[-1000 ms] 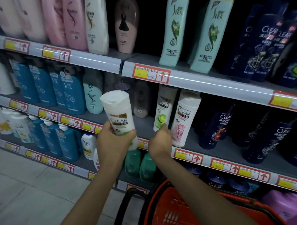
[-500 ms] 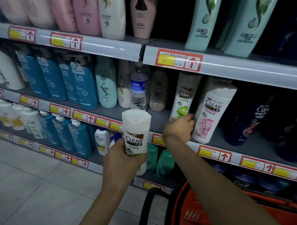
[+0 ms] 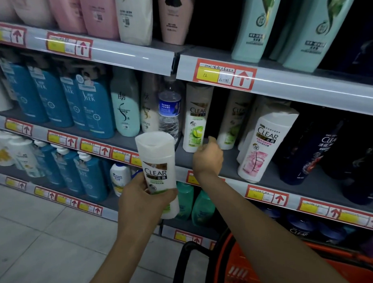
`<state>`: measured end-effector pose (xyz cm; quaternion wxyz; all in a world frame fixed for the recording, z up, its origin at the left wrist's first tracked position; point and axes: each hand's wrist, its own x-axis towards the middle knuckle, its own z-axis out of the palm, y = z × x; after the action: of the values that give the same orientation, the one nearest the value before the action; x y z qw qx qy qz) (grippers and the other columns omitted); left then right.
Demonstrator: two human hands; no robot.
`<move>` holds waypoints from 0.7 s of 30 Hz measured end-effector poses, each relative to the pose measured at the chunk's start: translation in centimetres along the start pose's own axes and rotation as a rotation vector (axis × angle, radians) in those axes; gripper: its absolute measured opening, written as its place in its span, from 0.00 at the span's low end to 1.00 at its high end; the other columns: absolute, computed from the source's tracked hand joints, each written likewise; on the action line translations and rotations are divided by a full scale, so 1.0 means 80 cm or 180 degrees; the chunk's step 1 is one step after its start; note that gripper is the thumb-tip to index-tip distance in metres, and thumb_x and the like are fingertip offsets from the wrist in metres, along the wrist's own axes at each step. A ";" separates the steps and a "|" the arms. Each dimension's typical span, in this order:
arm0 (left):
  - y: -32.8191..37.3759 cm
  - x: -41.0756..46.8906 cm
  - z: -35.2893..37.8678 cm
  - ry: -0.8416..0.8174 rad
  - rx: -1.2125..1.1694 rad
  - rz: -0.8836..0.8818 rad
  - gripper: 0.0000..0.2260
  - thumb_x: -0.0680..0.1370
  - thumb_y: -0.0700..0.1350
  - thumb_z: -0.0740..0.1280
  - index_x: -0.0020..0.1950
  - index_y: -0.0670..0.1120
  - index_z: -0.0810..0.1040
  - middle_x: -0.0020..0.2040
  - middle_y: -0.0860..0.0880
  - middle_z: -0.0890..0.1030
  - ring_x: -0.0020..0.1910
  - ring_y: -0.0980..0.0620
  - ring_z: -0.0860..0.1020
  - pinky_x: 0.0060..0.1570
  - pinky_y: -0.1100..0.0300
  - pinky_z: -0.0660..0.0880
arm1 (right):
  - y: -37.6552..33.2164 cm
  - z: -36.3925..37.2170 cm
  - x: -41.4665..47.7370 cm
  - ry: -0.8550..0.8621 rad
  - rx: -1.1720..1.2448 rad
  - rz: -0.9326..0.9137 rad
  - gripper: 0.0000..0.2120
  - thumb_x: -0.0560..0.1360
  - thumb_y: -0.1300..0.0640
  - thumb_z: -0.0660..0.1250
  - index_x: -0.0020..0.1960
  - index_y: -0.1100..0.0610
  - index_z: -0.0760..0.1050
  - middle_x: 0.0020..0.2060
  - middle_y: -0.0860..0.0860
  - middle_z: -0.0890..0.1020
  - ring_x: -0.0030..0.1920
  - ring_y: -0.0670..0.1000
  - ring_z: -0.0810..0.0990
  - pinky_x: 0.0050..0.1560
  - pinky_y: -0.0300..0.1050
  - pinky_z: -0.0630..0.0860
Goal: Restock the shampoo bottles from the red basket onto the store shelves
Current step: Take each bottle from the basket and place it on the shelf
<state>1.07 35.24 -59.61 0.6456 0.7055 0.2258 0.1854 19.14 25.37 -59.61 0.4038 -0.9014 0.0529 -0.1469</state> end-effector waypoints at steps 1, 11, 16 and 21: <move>0.001 0.002 -0.002 0.0023 -0.0031 -0.0002 0.19 0.65 0.38 0.83 0.52 0.52 0.84 0.49 0.56 0.87 0.49 0.54 0.85 0.53 0.49 0.82 | 0.000 -0.001 0.001 0.0099 0.0067 0.0147 0.17 0.82 0.63 0.60 0.70 0.61 0.70 0.58 0.61 0.81 0.57 0.64 0.80 0.48 0.52 0.74; 0.005 0.015 -0.018 0.0089 -0.0260 0.0050 0.18 0.66 0.37 0.82 0.49 0.53 0.83 0.44 0.60 0.87 0.48 0.55 0.84 0.52 0.53 0.80 | -0.006 -0.009 0.042 0.0557 0.0371 0.1092 0.21 0.82 0.60 0.62 0.73 0.65 0.62 0.63 0.63 0.79 0.62 0.64 0.80 0.55 0.56 0.77; 0.005 0.020 -0.017 0.0050 -0.0269 0.0055 0.18 0.67 0.36 0.82 0.47 0.54 0.82 0.39 0.66 0.85 0.40 0.67 0.83 0.47 0.60 0.77 | 0.000 -0.015 0.054 0.0644 0.0568 0.1259 0.22 0.83 0.56 0.64 0.72 0.66 0.63 0.64 0.65 0.78 0.64 0.66 0.78 0.58 0.55 0.75; 0.005 0.022 -0.013 0.0041 -0.0295 0.0064 0.18 0.67 0.36 0.82 0.49 0.52 0.83 0.45 0.60 0.85 0.43 0.64 0.83 0.44 0.61 0.77 | -0.001 -0.014 0.064 0.0735 0.0530 0.1317 0.27 0.82 0.54 0.66 0.74 0.67 0.61 0.65 0.64 0.78 0.64 0.65 0.78 0.59 0.55 0.75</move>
<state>1.97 37.09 -59.18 0.6743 0.6759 0.2140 0.2067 23.67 23.48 -57.71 0.4895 -0.8122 0.2698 -0.1670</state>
